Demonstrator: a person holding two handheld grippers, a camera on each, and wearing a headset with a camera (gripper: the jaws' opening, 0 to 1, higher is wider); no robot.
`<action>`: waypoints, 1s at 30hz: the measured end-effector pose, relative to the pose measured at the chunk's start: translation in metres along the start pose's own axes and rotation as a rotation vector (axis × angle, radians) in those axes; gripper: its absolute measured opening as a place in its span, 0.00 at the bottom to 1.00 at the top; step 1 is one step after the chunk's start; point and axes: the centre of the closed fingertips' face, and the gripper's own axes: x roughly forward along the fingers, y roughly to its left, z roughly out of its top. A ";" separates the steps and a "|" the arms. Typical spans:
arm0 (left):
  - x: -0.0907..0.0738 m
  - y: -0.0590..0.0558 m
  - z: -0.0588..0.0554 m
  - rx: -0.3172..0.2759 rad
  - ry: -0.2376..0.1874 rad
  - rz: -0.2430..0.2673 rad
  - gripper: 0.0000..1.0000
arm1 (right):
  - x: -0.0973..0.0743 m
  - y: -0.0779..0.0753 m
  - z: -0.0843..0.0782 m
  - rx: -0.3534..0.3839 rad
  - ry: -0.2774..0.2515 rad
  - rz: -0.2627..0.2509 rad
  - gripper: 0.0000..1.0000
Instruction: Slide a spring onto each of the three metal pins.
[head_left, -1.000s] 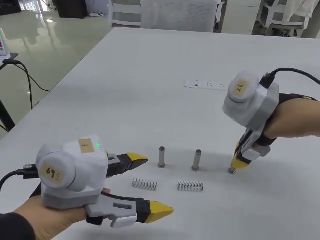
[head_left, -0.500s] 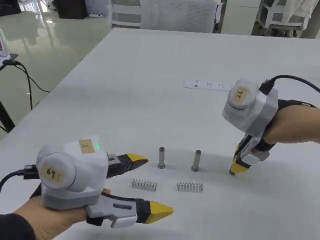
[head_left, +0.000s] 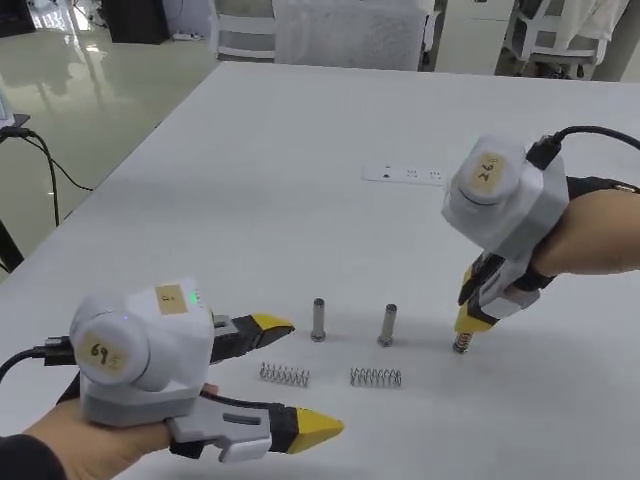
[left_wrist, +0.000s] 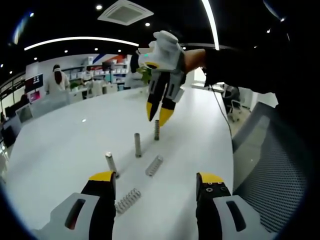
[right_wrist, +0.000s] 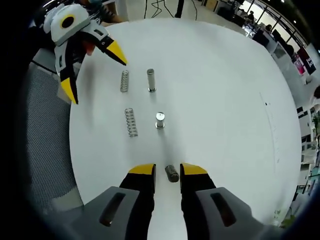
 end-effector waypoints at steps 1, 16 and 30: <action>0.000 0.000 0.000 0.000 0.000 -0.001 0.60 | 0.000 0.006 0.004 -0.010 -0.007 0.011 0.17; 0.000 -0.003 0.000 0.002 0.003 -0.009 0.57 | 0.032 0.048 0.035 -0.101 -0.049 0.114 0.15; 0.001 -0.005 -0.001 0.002 0.008 -0.021 0.53 | 0.068 0.053 0.030 -0.115 -0.023 0.140 0.12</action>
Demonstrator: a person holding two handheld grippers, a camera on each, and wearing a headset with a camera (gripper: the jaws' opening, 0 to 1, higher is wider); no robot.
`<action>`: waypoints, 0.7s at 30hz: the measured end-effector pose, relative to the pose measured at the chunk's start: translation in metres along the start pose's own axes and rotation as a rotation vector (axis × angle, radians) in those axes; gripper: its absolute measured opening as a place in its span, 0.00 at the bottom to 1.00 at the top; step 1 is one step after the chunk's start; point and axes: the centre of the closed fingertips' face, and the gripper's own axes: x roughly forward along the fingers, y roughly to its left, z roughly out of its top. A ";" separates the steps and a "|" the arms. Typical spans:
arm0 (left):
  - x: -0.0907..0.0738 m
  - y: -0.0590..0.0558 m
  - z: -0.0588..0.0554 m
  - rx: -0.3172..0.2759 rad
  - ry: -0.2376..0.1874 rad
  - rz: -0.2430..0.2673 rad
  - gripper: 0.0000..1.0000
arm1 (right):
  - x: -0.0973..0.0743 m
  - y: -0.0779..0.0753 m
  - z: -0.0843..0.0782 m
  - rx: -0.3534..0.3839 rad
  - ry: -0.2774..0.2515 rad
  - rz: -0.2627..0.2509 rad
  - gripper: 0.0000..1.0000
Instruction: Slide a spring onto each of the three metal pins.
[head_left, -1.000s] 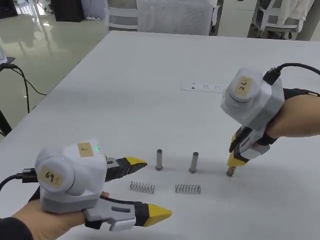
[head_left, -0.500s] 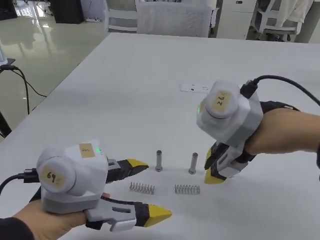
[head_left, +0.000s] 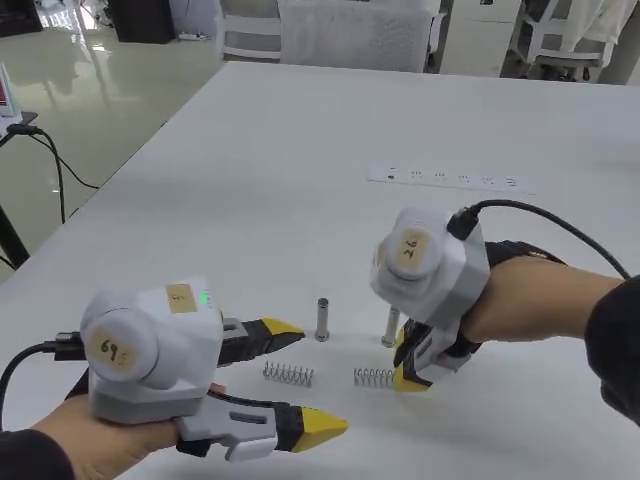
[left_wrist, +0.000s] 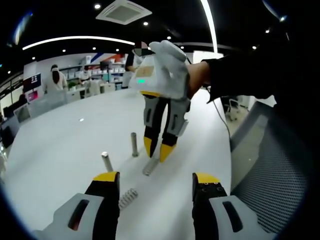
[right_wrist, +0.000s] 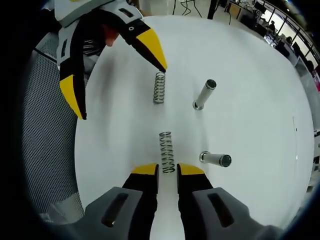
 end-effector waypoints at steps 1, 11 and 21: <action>0.000 0.000 0.000 0.000 0.000 0.000 0.53 | 0.001 0.000 0.000 0.002 0.001 0.001 0.12; 0.002 -0.002 0.000 0.005 0.005 -0.008 0.51 | -0.001 0.001 -0.002 -0.012 0.002 0.003 0.08; 0.004 -0.005 0.001 0.014 0.006 -0.022 0.47 | -0.035 0.019 0.012 -0.042 -0.035 0.018 0.08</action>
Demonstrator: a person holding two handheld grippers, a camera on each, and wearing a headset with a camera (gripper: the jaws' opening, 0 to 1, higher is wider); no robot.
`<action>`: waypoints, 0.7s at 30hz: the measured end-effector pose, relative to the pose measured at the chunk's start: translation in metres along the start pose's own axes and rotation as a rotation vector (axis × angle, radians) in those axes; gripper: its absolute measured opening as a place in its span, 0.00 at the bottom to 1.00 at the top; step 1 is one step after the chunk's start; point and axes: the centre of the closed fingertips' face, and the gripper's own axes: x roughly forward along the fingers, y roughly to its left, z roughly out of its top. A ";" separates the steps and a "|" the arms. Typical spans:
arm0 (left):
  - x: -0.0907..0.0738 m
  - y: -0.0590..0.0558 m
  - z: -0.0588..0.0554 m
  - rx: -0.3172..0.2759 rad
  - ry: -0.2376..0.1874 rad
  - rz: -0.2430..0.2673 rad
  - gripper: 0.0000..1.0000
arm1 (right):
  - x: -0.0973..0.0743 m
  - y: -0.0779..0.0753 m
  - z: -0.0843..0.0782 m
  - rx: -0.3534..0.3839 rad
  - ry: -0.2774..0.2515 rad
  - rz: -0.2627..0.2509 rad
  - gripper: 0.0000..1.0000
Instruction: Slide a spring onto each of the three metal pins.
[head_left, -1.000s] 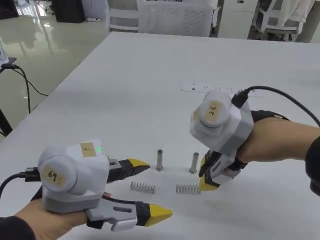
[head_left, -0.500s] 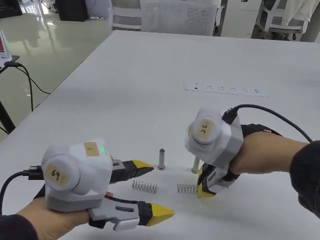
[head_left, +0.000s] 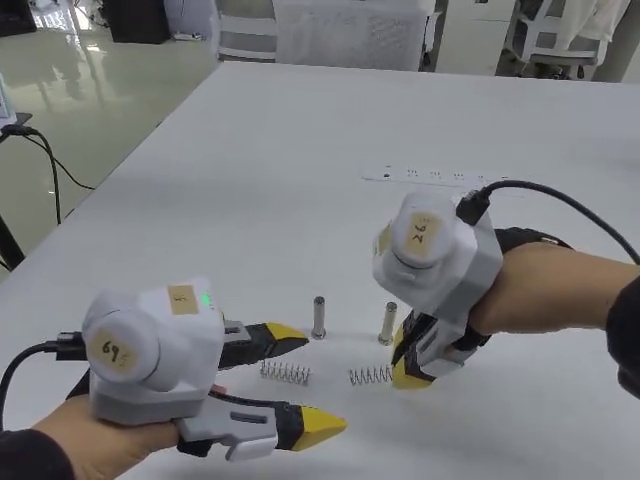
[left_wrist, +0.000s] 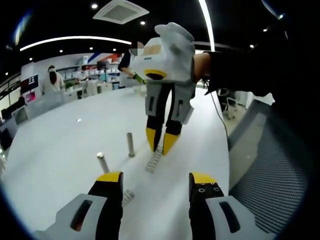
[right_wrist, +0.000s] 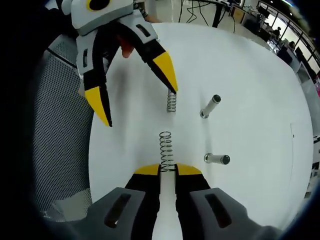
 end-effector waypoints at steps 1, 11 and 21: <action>0.000 0.000 0.000 0.002 -0.001 -0.002 0.47 | -0.005 0.003 0.003 -0.003 -0.004 0.007 0.08; 0.001 -0.005 0.007 0.031 -0.031 -0.022 0.36 | -0.024 0.022 0.028 -0.039 -0.063 0.047 0.08; 0.001 -0.012 0.011 0.059 -0.048 -0.051 0.19 | -0.024 0.028 0.037 -0.073 -0.053 0.051 0.08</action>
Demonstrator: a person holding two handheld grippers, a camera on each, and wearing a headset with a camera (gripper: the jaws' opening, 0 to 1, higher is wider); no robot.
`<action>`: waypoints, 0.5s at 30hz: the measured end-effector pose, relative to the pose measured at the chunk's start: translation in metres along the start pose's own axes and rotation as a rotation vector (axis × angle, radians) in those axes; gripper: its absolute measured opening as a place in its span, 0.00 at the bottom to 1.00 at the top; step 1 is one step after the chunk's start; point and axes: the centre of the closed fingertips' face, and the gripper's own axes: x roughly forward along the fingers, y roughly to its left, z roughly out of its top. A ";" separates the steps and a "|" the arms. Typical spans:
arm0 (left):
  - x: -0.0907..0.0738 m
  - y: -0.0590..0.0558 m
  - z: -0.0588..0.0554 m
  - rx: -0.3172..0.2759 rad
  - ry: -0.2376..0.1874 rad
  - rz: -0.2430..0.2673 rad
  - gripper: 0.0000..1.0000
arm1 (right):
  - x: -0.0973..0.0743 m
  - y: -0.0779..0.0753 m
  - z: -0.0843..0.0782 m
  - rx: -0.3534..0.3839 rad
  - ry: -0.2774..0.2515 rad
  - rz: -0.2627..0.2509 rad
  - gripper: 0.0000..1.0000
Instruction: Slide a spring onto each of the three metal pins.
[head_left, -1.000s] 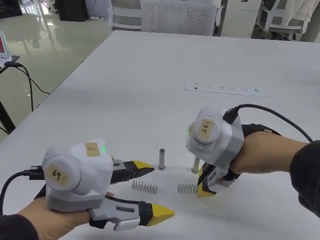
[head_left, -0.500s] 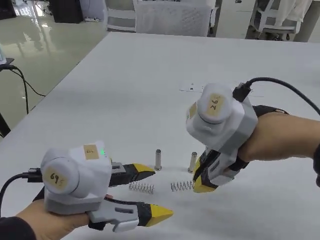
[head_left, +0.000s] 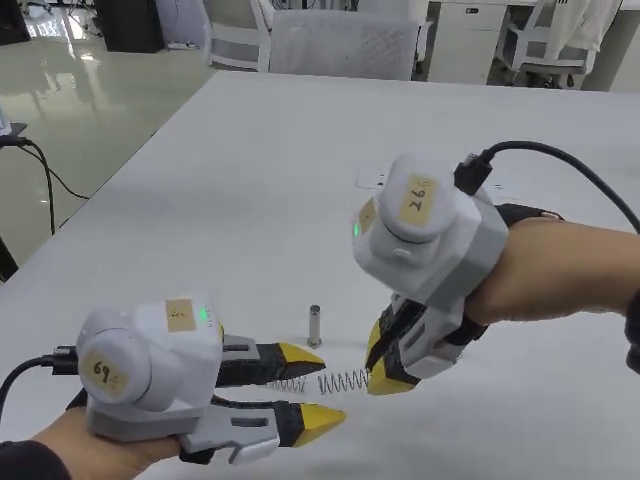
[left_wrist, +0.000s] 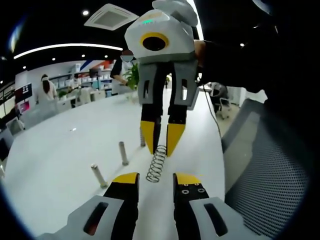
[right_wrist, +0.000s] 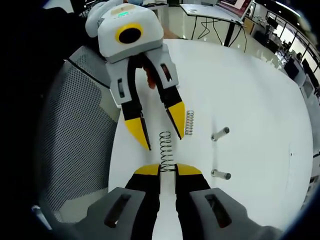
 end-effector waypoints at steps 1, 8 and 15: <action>0.000 0.000 0.001 0.005 -0.004 -0.001 0.18 | 0.000 0.001 0.000 -0.002 0.002 0.003 0.08; 0.000 -0.003 0.002 0.025 -0.007 -0.010 0.08 | 0.001 0.007 0.004 -0.011 0.012 0.014 0.08; 0.000 -0.003 0.002 0.030 -0.004 -0.013 0.04 | -0.004 0.007 0.008 -0.009 0.009 0.003 0.08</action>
